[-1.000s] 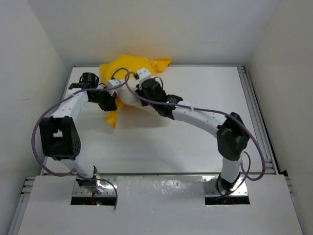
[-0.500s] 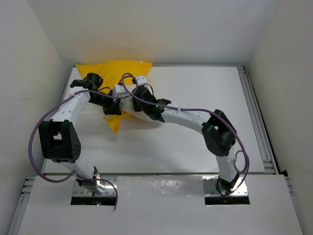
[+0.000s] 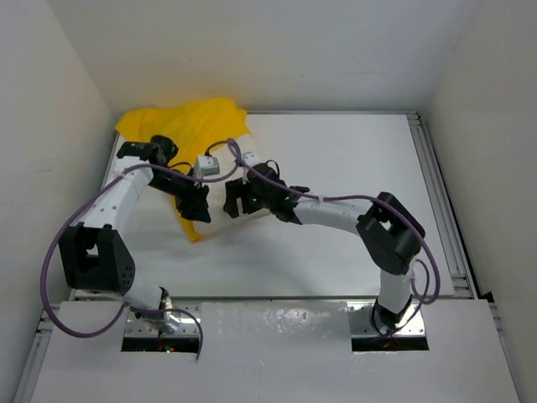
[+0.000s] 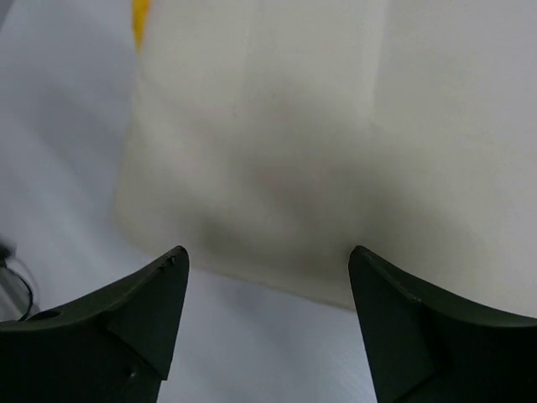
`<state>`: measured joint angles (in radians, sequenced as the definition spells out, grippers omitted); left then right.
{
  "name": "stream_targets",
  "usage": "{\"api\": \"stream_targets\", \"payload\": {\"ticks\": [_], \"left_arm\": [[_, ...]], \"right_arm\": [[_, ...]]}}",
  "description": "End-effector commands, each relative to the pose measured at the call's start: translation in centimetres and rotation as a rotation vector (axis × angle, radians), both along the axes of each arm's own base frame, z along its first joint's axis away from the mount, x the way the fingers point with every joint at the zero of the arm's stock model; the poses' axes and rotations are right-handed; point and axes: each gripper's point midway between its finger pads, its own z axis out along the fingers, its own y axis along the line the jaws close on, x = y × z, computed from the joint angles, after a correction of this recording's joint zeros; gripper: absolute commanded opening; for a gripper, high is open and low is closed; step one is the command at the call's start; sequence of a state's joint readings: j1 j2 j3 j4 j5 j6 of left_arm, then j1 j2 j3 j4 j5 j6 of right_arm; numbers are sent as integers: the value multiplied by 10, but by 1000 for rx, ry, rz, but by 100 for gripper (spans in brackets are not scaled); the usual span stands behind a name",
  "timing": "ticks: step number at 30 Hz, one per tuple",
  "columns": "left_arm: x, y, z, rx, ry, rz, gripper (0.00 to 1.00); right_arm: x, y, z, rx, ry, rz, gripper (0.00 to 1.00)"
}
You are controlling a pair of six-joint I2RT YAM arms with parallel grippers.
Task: Put the pillow into the pillowcase
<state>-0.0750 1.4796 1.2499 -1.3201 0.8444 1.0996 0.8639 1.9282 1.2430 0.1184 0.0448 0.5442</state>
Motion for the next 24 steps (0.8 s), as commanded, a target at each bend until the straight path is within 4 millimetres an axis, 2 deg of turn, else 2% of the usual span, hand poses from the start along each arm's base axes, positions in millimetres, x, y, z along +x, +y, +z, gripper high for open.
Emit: {"api": "stream_targets", "payload": {"ticks": [1,2,3,4,5,6,7,8,9,10,11,12,13,14,15,16,17,18,19,20,21,22,23,24], "left_arm": [[39,1,48,-52,-144,51,53],[49,-1,58,-72,-174,54,53],[78,-4,76,-101,-232,98,53],[98,-7,84,-105,-255,150,53],[116,-12,87,-96,-277,196,53],[136,-16,84,-90,-236,306,52],[177,-15,86,-13,-388,378,51],[195,-15,83,34,-440,423,52],[232,-1,74,134,-517,531,53],[247,-1,68,185,-538,564,56],[265,-9,39,247,-509,568,57],[280,0,36,315,-536,613,58],[300,-5,50,312,-586,646,59],[311,-5,47,333,-597,667,60],[330,1,29,382,-605,707,61],[346,-1,38,384,-649,740,62],[354,1,36,398,-666,762,63],[366,-2,20,415,-679,754,64],[375,0,8,456,-694,771,65],[378,-1,-2,480,-702,767,66],[383,6,-6,528,-731,764,66],[383,4,-15,560,-735,756,66],[383,6,-32,604,-722,748,66],[382,14,-37,653,-722,755,64]], "right_arm": [[6,-16,67,138,-80,29,76],[8,-26,68,138,-76,24,76],[5,-30,74,164,-63,58,72],[15,-45,88,189,-72,40,66],[20,-52,93,205,-65,39,58],[22,-58,98,220,-58,52,44],[35,-74,100,220,-60,15,40],[43,-82,102,220,-66,-3,41],[52,-89,101,218,-68,-29,52],[65,-102,97,212,-63,-66,58],[76,-102,93,218,-45,-80,63],[83,-104,90,223,-32,-87,68],[96,-107,79,228,5,-95,74],[101,-107,72,233,26,-100,76],[111,-113,68,244,39,-119,77],[117,-112,62,266,63,-119,79],[124,-109,63,310,90,-125,80],[129,-106,41,320,144,-127,80],[139,-102,45,362,155,-123,81],[141,-98,38,366,174,-116,81],[142,-95,11,347,228,-119,81],[143,-92,4,344,246,-115,82],[147,-88,4,354,250,-107,83],[145,-84,-8,353,276,-103,84]]}}
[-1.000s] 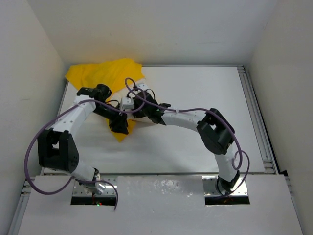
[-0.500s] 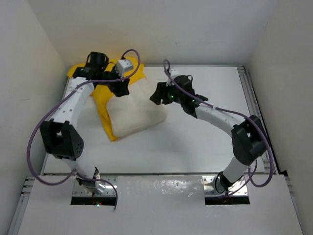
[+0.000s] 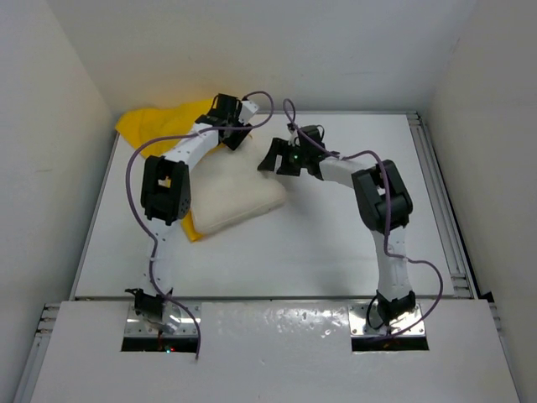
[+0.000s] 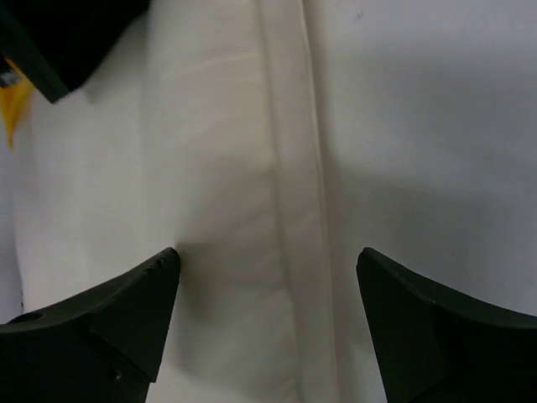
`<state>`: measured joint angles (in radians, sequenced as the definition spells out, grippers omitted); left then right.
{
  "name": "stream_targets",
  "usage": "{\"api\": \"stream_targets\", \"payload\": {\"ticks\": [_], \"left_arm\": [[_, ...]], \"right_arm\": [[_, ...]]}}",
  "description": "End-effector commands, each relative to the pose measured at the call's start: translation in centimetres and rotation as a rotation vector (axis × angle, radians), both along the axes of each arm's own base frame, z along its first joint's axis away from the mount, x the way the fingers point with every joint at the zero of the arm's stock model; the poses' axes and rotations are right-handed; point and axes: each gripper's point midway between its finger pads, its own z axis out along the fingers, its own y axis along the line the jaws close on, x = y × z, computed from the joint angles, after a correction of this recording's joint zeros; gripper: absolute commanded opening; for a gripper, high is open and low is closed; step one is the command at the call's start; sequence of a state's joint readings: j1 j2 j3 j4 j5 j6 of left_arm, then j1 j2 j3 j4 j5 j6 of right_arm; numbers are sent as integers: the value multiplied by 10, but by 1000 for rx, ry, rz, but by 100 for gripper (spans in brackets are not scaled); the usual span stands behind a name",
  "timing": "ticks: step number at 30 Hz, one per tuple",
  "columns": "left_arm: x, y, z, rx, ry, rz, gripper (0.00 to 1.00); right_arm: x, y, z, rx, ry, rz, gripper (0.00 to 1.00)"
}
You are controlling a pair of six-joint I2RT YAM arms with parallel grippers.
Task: Put the pillow into the pillowcase
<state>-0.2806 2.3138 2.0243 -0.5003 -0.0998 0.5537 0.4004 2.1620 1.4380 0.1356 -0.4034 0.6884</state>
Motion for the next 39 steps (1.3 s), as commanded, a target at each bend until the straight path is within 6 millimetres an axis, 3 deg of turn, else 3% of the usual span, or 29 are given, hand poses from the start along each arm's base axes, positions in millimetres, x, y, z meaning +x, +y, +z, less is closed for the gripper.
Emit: {"api": "stream_targets", "payload": {"ticks": [1,4,7,8,9,11,12,13,14,15,17,18,19,20,21,22,23,25,26,27,28,29,30,31,34,36,39], "left_arm": [[19,20,22,137,-113,98,62],[11,25,8,163,-95,98,48],[7,18,5,126,-78,68,20],[4,10,3,96,-56,37,2],[1,3,2,85,-43,16,0],[-6,-9,6,58,-24,-45,0],[-11,-19,7,49,-18,-73,0],[-15,-24,16,34,-22,-97,0],[-19,-32,21,23,-19,-116,0],[-22,-37,27,7,-19,-126,0],[-37,-50,51,-46,-2,-164,0],[-45,-61,78,-96,-24,-212,0],[-59,-72,83,-136,11,-273,0],[-69,-80,93,-150,14,-312,0],[-86,-83,108,-154,22,-357,0],[-99,-92,114,-186,36,-408,0],[-111,-100,121,-202,43,-444,0],[-148,-111,138,-268,82,-546,0],[-167,-117,154,-292,77,-598,0],[-188,-122,159,-303,108,-662,0],[-213,-140,162,-345,137,-741,0],[-231,-145,179,-363,120,-779,0],[-249,-153,181,-377,139,-812,0],[-276,-165,187,-375,147,-866,0],[-320,-184,187,-362,173,-960,0],[-337,-186,199,-383,167,-986,0],[-352,-184,213,-438,166,-1005,0]], "right_arm": [[3,26,15,104,1,61,85],[-2,34,4,99,11,88,90],[-2,40,-7,123,30,105,92],[-5,47,-2,166,20,151,91],[-5,52,-7,197,40,164,88],[-7,65,-1,263,23,212,74],[-11,71,-2,303,52,243,51],[-11,78,4,335,28,263,39],[-13,81,6,357,35,276,17],[-15,81,6,382,64,264,6],[-20,79,14,417,69,250,0],[-24,78,19,428,59,247,0],[-25,77,57,459,-36,256,0],[-38,71,52,443,-40,244,0],[-38,68,66,433,-94,216,0],[-49,69,106,439,-184,227,0],[-62,64,102,403,-206,221,0],[-75,62,126,370,-297,163,0],[-91,53,149,360,-368,150,0],[-98,50,160,357,-403,131,0],[-108,46,190,363,-467,106,0],[-111,40,191,338,-485,91,0],[-118,39,194,316,-482,80,0],[-117,29,214,306,-533,18,0],[-114,17,229,284,-565,-116,0],[-116,11,238,290,-572,-190,0],[-107,-18,215,202,-514,-390,0]]}}
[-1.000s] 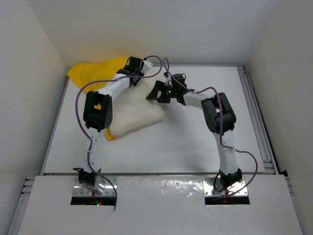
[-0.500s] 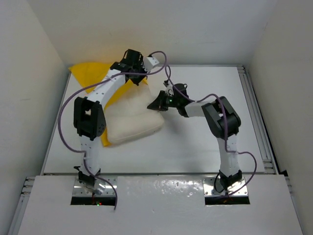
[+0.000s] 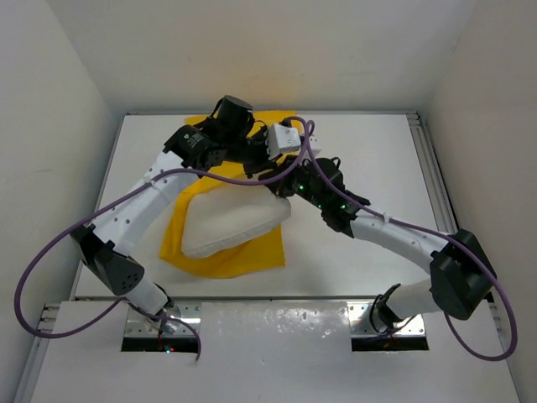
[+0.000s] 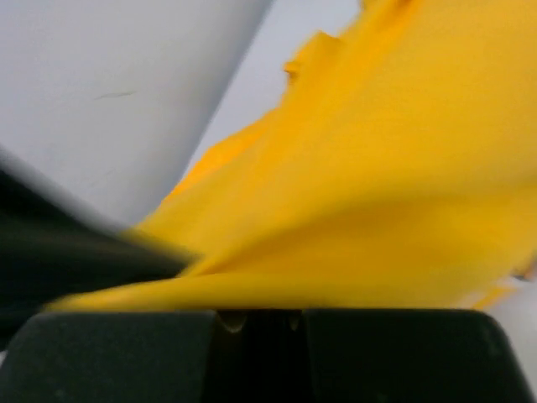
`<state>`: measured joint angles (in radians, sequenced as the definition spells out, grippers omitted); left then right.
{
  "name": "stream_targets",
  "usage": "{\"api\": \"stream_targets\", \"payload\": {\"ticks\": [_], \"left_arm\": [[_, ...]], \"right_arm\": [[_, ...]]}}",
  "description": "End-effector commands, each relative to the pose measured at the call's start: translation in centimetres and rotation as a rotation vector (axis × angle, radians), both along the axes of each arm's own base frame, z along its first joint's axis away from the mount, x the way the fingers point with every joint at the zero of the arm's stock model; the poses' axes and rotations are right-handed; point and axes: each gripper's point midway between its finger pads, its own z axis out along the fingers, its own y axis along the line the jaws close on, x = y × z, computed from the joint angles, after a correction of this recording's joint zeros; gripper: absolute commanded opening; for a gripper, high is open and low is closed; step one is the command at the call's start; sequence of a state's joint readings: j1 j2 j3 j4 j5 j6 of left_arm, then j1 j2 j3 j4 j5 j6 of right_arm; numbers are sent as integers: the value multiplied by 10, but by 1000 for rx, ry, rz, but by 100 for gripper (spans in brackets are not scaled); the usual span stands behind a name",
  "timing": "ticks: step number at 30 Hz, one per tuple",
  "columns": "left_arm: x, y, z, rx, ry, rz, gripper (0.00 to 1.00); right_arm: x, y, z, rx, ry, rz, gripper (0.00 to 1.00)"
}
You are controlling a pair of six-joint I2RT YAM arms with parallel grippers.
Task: Put the pillow into the pillowcase
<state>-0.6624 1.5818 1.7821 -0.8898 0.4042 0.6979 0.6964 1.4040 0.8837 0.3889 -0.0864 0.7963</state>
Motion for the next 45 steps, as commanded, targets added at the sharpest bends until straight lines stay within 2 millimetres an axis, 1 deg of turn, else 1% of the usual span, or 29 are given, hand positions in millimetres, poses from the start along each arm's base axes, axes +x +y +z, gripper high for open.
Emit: {"api": "stream_targets", "payload": {"ticks": [1,5,8,13,15,16,17,18,19,20,21,22,24,25,26,27,28,29,30,31,33,34,35,36,38,40,41,43,45], "left_arm": [[-72,-16,8,-103,193,-191,0],[-69,-5,0,-97,194,-177,0],[-58,-1,-18,-57,177,-135,0],[-42,13,-73,32,177,-53,0],[-22,21,-85,43,157,23,19],[-14,26,-96,46,177,75,35],[-6,34,-99,61,174,123,55],[6,48,-99,55,180,181,60],[20,68,-90,25,180,260,81],[26,80,-85,8,176,302,92],[29,93,-77,-18,158,341,100],[36,106,-71,-42,147,394,100],[52,149,-67,-40,121,547,100],[55,165,-74,-27,138,612,100],[65,201,-80,4,125,739,100],[68,217,-90,28,134,792,100],[69,236,-107,58,143,842,92],[72,264,-117,90,143,922,77],[73,276,-132,117,171,952,59],[71,290,-147,138,200,975,37],[70,303,-168,152,264,996,39],[70,306,-174,156,278,992,54],[66,312,-186,173,299,1006,65],[70,316,-193,185,284,1008,77],[64,332,-214,243,283,1054,84],[70,350,-230,303,247,1098,88],[68,354,-247,325,276,1104,89],[75,368,-255,352,259,1156,98],[82,368,-267,341,278,1145,100]], "right_arm": [[47,-53,24,68,-60,-409,0],[58,-102,-22,38,90,-692,0],[57,-114,-54,52,197,-794,0],[64,-93,-76,11,245,-809,0],[71,-77,-82,-11,260,-726,2],[72,-47,-90,-70,281,-531,44],[78,-41,-90,-101,295,-449,62],[56,-34,-111,-237,365,-283,67],[48,-34,-111,-308,383,-205,73],[39,-37,-111,-363,360,-147,77],[22,-43,-120,-435,327,-54,94],[13,-53,-101,-448,275,-44,99],[-6,-86,-114,-527,273,-61,99],[-5,-106,-94,-502,228,-137,98],[-6,-112,-89,-467,210,-164,94],[-20,-121,-112,-439,273,-183,82],[-22,-121,-110,-387,267,-190,29],[-22,-119,-107,-339,250,-204,10],[-28,-116,-120,-315,287,-209,5],[-29,-113,-126,-316,305,-215,9],[-26,-106,-141,-300,384,-224,27],[-25,-99,-142,-280,399,-202,36],[-23,-82,-142,-233,401,-145,58],[-22,-70,-136,-201,384,-102,66],[-23,-41,-120,-177,321,-15,74],[-31,-27,-125,-267,296,24,77],[-18,-25,-113,-347,190,-9,78],[-29,-11,-102,-467,56,15,81],[-21,-8,-88,-604,-114,22,85]]}}
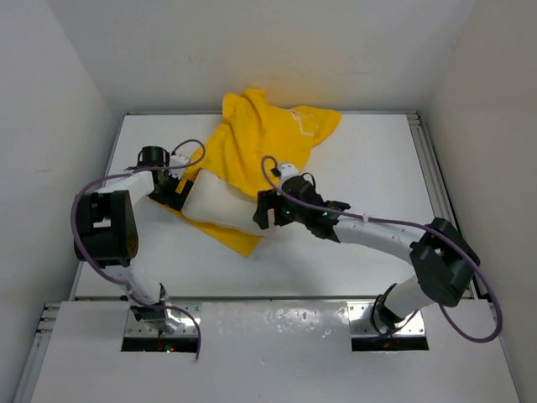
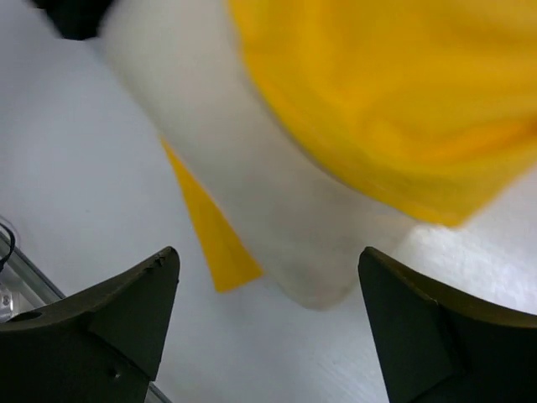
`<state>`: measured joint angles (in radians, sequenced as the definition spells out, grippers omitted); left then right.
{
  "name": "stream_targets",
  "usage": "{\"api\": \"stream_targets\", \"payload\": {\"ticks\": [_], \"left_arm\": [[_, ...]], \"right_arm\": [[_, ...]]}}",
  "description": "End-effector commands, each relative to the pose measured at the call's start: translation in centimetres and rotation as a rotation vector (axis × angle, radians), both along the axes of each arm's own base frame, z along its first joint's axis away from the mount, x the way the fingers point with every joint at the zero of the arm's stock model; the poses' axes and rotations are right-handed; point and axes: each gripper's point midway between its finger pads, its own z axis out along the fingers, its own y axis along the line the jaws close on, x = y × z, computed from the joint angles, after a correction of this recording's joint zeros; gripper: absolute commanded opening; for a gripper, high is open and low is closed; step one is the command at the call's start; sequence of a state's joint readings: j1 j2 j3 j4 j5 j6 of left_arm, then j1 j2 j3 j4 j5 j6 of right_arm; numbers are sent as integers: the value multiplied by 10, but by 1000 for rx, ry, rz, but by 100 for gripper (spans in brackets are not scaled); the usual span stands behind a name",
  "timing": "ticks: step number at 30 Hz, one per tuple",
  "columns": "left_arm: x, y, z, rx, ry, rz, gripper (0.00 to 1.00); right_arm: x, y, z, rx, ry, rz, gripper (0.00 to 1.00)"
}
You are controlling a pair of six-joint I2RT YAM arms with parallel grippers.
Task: Put the pillow into the pillowcase
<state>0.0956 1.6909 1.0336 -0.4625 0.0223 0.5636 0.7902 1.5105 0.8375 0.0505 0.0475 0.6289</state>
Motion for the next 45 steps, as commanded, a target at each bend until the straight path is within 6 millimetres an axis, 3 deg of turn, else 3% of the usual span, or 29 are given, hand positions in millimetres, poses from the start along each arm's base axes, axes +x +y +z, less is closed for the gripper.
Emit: {"api": "stream_targets", "payload": {"ticks": [1,2,4,5,7,8,10,11,12,15,16,17,19,20,23,24,26,27,29,30,32,33,35,36,39,41,42,44,45], "left_arm": [[33,14,-1,20,-99,11,100],[33,9,-12,4,-75,-5,100],[36,-4,-20,-39,-59,-44,99],[33,-9,-29,-58,-31,-56,97],[33,-21,-35,-123,-11,-80,78],[32,-24,-35,-150,-3,-84,51],[30,-29,-33,-209,-5,-92,29],[28,-32,-32,-230,4,-97,4],[27,-33,-29,-247,1,-102,0],[16,-44,-16,-300,4,-139,0],[10,-49,-7,-316,-4,-156,0],[-1,-54,-4,-335,16,-187,0],[-10,-65,15,-370,-16,-238,0],[-24,-68,16,-380,8,-268,0],[-49,-77,30,-409,26,-340,0],[-52,-81,36,-432,25,-358,0],[-63,-84,44,-454,51,-385,0],[-62,-86,51,-468,39,-397,0],[-65,-91,61,-498,35,-419,0],[-61,-94,70,-511,17,-436,0],[-71,-106,82,-561,35,-496,0],[-68,-118,101,-617,-3,-550,0],[-79,-138,132,-702,-30,-682,0],[-83,-144,142,-718,-40,-728,0],[-94,-157,161,-746,-59,-808,0],[-96,-158,159,-743,-58,-817,0],[-99,-158,154,-748,-44,-816,0],[-104,-160,146,-777,-25,-809,0],[-105,-158,144,-783,-21,-797,0]], "right_arm": [[13,26,53,-157,-339,144,85],[17,36,66,-213,-418,220,86],[8,49,41,-346,-414,333,90],[15,62,50,-393,-461,379,91],[18,78,26,-518,-466,454,92],[20,82,17,-552,-469,472,92],[25,102,1,-583,-496,504,94],[26,109,-2,-585,-502,511,94],[30,116,-4,-585,-505,511,95],[50,129,-24,-663,-492,465,96],[69,131,-10,-692,-525,368,99],[76,126,-36,-765,-499,335,99],[100,124,-26,-794,-510,202,94],[108,116,-33,-825,-495,155,71],[134,103,-19,-692,-418,-17,13],[150,89,-1,-638,-405,-88,0],[166,74,21,-534,-398,-202,0],[175,71,60,-441,-461,-278,0],[183,58,86,-385,-517,-366,0],[189,58,119,-308,-579,-411,0],[193,62,139,-278,-621,-434,0],[199,67,144,-285,-639,-442,0],[206,71,140,-306,-625,-448,0],[211,74,114,-343,-591,-439,0],[213,76,78,-358,-492,-437,0],[210,82,47,-370,-427,-410,0],[211,91,46,-321,-401,-415,0],[209,103,7,-333,-296,-335,0],[214,117,17,-273,-278,-299,8]]}}
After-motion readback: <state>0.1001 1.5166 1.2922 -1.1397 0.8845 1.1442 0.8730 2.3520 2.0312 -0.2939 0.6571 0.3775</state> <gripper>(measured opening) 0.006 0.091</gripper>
